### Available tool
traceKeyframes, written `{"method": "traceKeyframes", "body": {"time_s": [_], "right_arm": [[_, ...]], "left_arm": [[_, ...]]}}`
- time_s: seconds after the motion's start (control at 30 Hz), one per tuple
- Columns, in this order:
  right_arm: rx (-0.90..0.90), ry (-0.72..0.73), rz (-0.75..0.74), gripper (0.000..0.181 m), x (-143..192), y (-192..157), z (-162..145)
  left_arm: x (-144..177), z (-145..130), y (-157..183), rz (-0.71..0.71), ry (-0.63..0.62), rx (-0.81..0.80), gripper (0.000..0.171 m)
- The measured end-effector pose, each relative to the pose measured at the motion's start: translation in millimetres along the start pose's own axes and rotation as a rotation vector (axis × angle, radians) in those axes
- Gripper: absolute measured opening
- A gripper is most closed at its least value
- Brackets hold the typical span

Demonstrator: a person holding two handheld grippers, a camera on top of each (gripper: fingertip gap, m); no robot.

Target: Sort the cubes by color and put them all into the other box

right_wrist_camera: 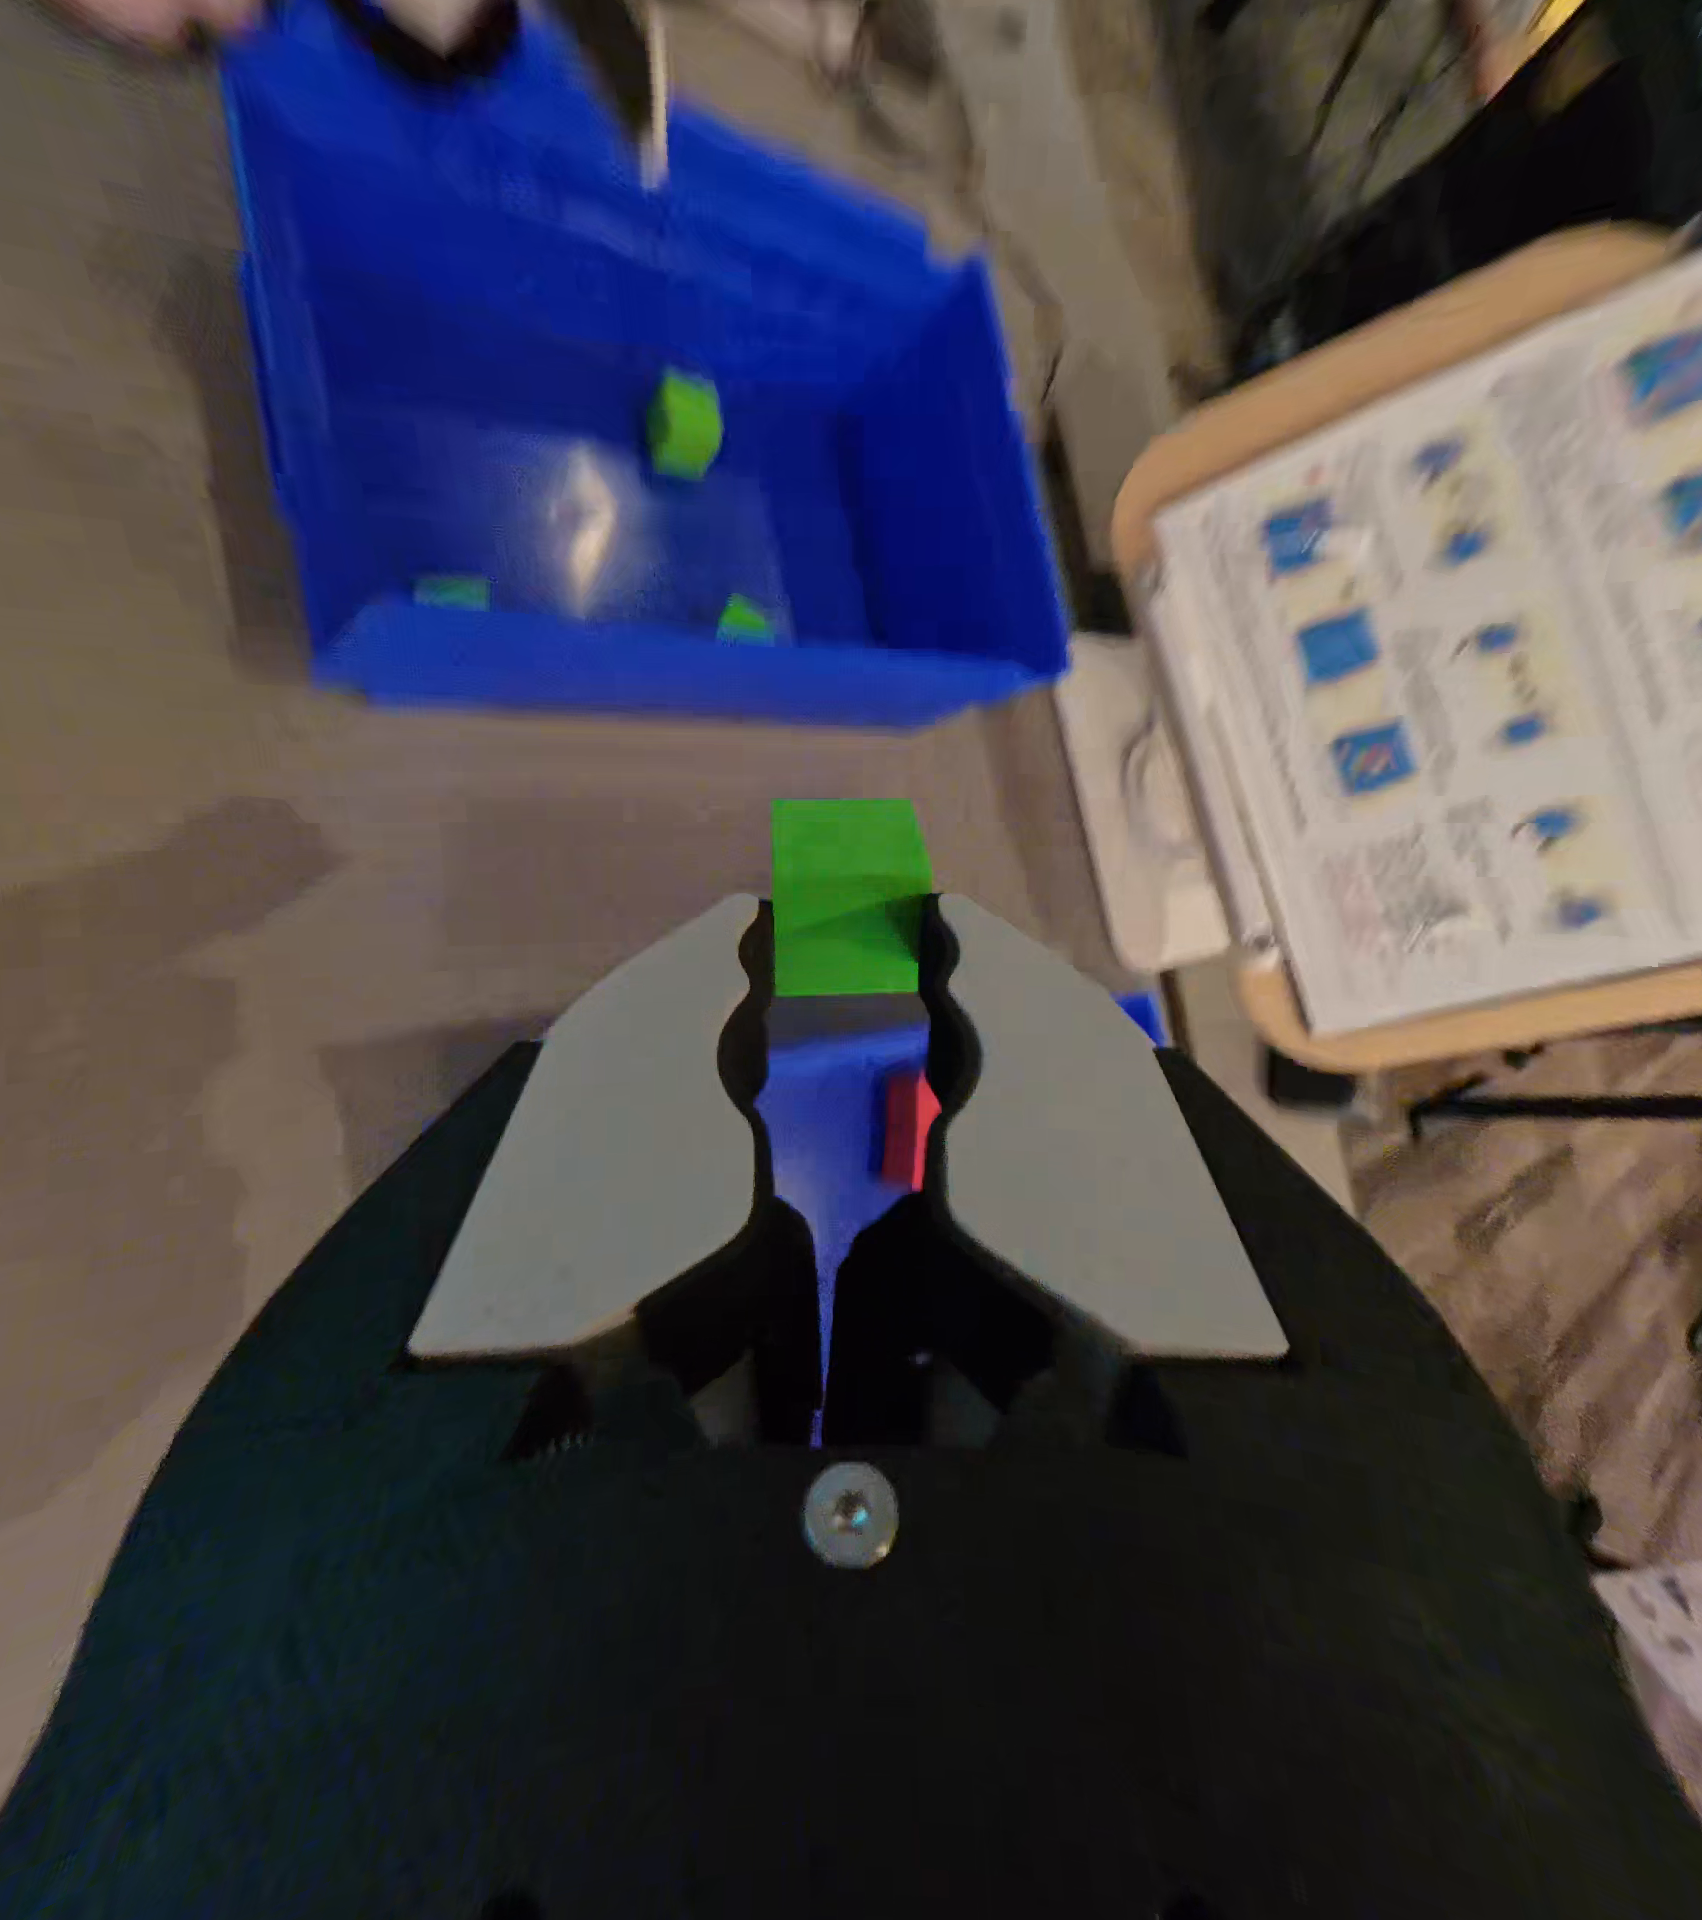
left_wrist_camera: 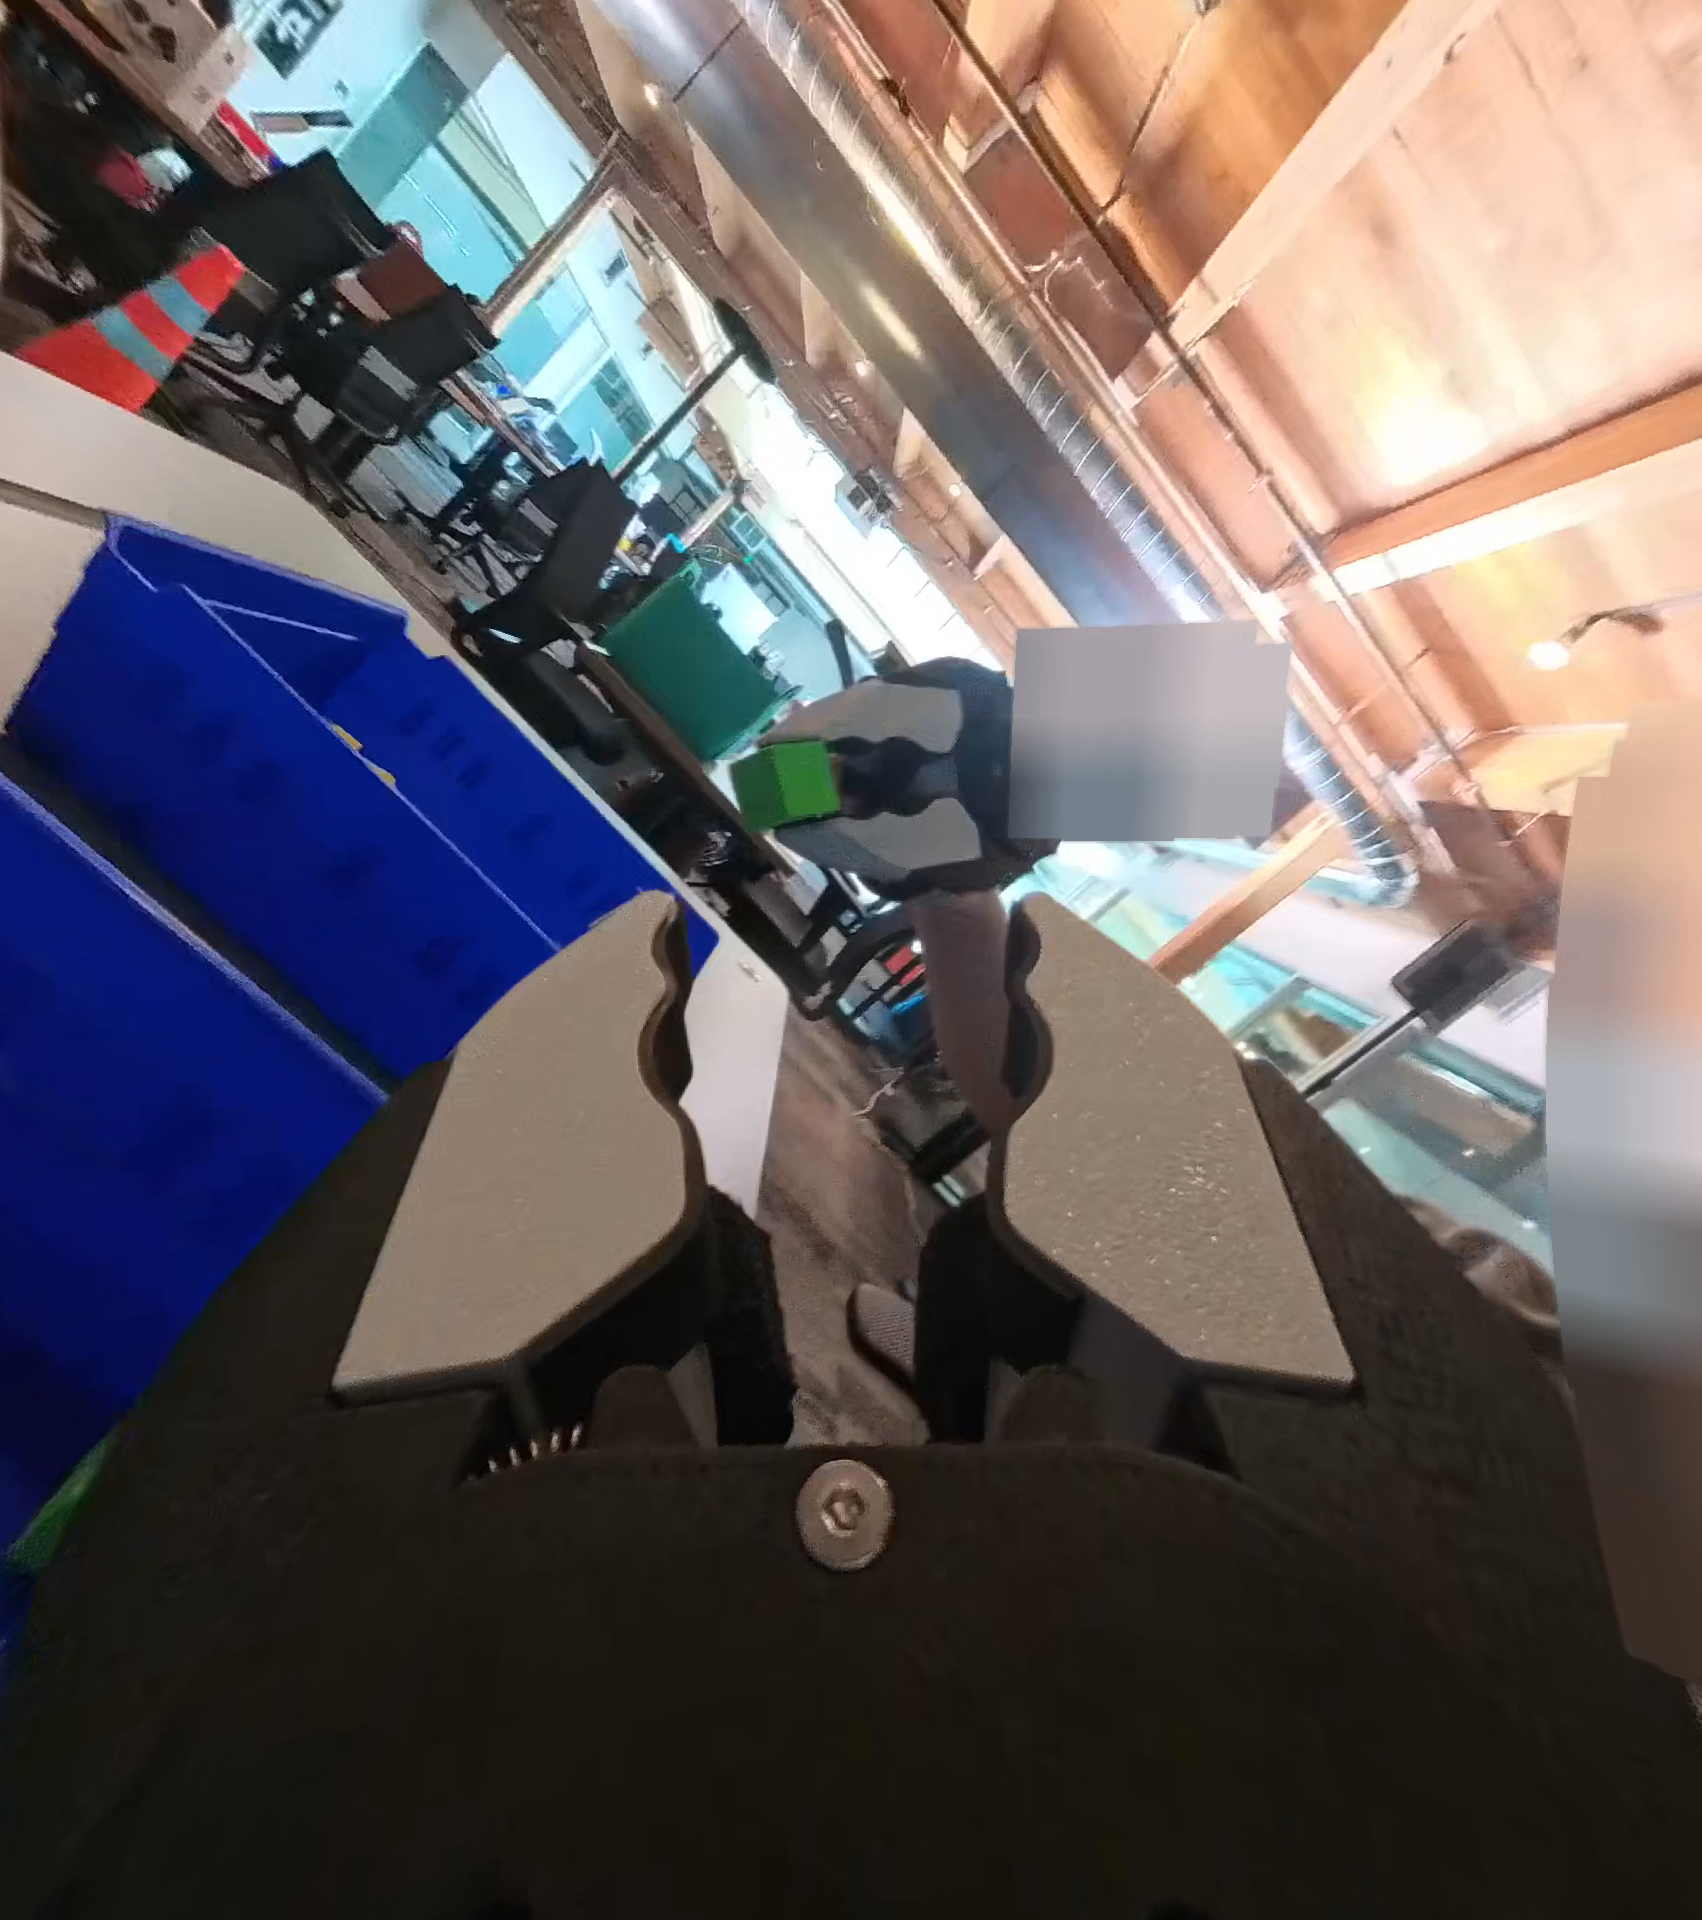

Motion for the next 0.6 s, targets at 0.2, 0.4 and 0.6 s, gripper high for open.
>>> {"method": "traceKeyframes", "body": {"time_s": [0.2, 0.4, 0.6], "right_arm": [[-0.066, -0.317, 0.459, 0.027, -12, -40, -74], [-0.119, -0.359, 0.641, 0.027, -62, -70, -104], [-0.182, -0.341, 0.731, 0.027, -92, -81, -115]], "left_arm": [[16, 8, 28, -0.008, 0.014, -0.080, 0.062], [19, 6, 33, 0.015, 0.001, -0.094, 0.062], [33, 9, 34, 0.046, 0.029, -0.095, 0.061]]}}
Point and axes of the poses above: each gripper's, where its closed fingertips meet, x back along the fingers, z out of its top, y = z × x across the jaws, the point moved 9 cm from there along x, back along the fingers, and after that the axes turned 15 degrees about x, right-handed, at the moved point
